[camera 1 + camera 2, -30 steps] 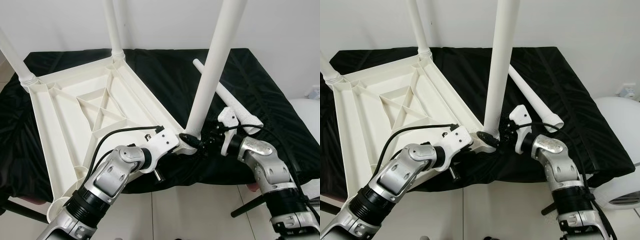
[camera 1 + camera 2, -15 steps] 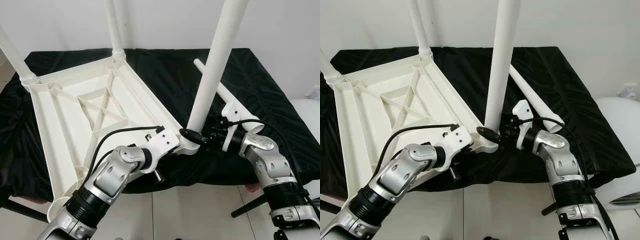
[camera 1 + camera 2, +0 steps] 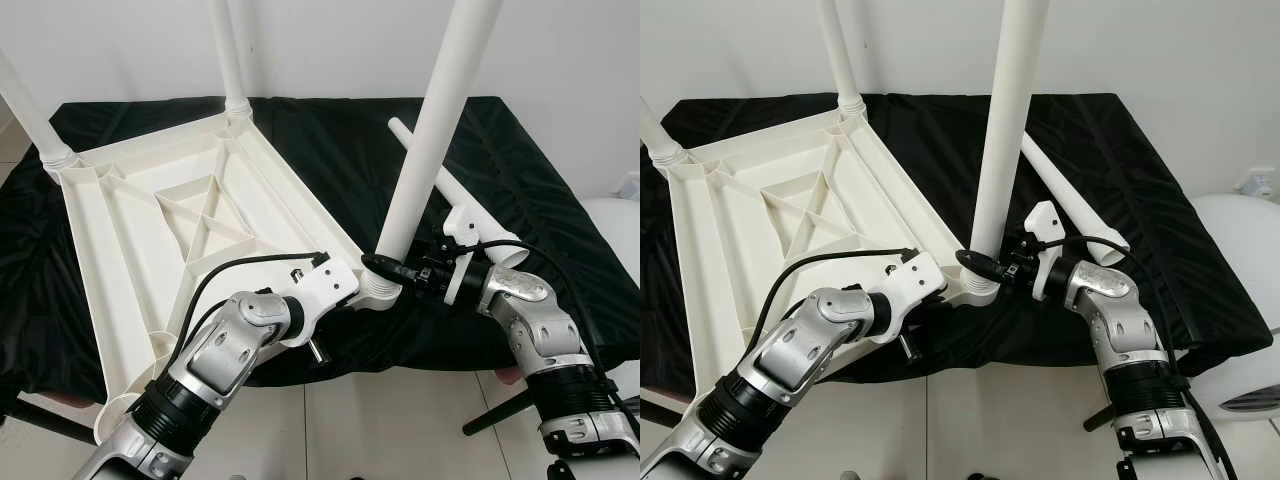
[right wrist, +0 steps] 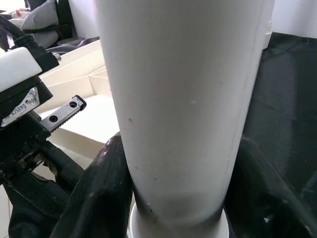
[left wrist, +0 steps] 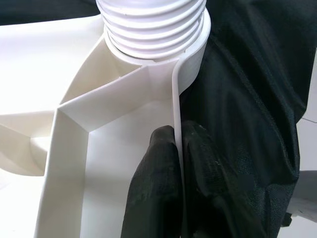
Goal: Building children table
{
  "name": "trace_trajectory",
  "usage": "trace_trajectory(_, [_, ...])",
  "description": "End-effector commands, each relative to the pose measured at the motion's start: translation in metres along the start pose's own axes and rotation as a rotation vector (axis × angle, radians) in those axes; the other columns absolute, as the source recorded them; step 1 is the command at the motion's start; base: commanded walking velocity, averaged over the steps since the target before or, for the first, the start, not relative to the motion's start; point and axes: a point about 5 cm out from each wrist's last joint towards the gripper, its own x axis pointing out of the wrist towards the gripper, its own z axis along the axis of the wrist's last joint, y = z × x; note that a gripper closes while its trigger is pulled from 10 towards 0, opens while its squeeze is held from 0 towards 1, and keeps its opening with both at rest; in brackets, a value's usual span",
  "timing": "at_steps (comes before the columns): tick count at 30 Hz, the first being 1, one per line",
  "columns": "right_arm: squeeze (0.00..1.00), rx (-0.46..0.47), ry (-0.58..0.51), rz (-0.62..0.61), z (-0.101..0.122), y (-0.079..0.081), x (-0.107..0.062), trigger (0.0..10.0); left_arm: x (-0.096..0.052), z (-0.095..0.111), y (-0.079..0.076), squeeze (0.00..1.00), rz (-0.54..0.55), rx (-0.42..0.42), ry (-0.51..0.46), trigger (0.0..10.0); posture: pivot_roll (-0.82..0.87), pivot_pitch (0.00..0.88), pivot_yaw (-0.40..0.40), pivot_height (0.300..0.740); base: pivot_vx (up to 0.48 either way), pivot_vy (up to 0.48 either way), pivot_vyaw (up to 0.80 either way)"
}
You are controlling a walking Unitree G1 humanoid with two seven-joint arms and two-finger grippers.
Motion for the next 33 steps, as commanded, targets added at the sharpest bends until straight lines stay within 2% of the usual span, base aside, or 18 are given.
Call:
trace_trajectory(1, [0.0, 0.035, -0.002, 0.032, -0.005, 0.009, 0.004, 4.0, 0.001, 0.009, -0.005, 0.0, -0.039, 0.04, -0.027, 10.0, -0.08, 0.153, 0.038, 0.74, 0.0, 0.0, 0.0])
trace_trajectory(2, [0.0, 0.034, -0.003, 0.028, -0.005, 0.01, 0.004, 7.5, 0.001, 0.009, -0.005, 0.0, -0.038, 0.04, -0.027, 10.0, -0.08, 0.153, 0.038, 0.74, 0.0, 0.0, 0.0])
trace_trajectory(3, [0.0, 0.034, -0.004, 0.026, -0.006, 0.011, 0.004, 7.5, 0.001, 0.009, -0.004, 0.0, -0.037, 0.04, -0.027, 10.0, -0.08, 0.153, 0.038, 0.74, 0.0, 0.0, 0.0])
trace_trajectory(4, [0.0, 0.036, -0.008, 0.021, -0.005, 0.013, 0.004, 10.0, 0.001, 0.009, -0.004, 0.0, -0.035, 0.038, -0.027, 10.0, -0.08, 0.157, 0.035, 0.74, 0.0, 0.0, 0.0])
trace_trajectory(10, [0.0, 0.05, -0.03, 0.0, -0.004, 0.022, 0.007, 10.0, 0.0, 0.01, -0.002, 0.0, -0.025, 0.032, -0.028, 10.0, -0.08, 0.165, 0.031, 0.74, 0.0, 0.0, 0.0])
trace_trajectory(21, [0.0, 0.071, -0.1, -0.114, 0.003, 0.038, 0.018, 10.0, 0.0, 0.011, 0.002, 0.0, 0.0, 0.015, -0.025, 10.0, -0.08, 0.176, 0.032, 0.74, 0.0, 0.0, 0.0])
trace_trajectory(27, [0.0, 0.106, -0.132, -0.233, 0.002, 0.05, 0.027, 10.0, 0.001, 0.012, 0.004, 0.0, 0.013, 0.007, -0.021, 10.0, -0.08, 0.179, 0.035, 0.74, 0.0, 0.0, 0.0])
trace_trajectory(33, [0.0, 0.118, -0.142, -0.311, 0.002, 0.055, 0.033, 10.0, 0.001, 0.013, 0.006, 0.0, 0.018, 0.005, -0.021, 10.0, -0.08, 0.18, 0.036, 0.74, 0.0, 0.0, 0.0])
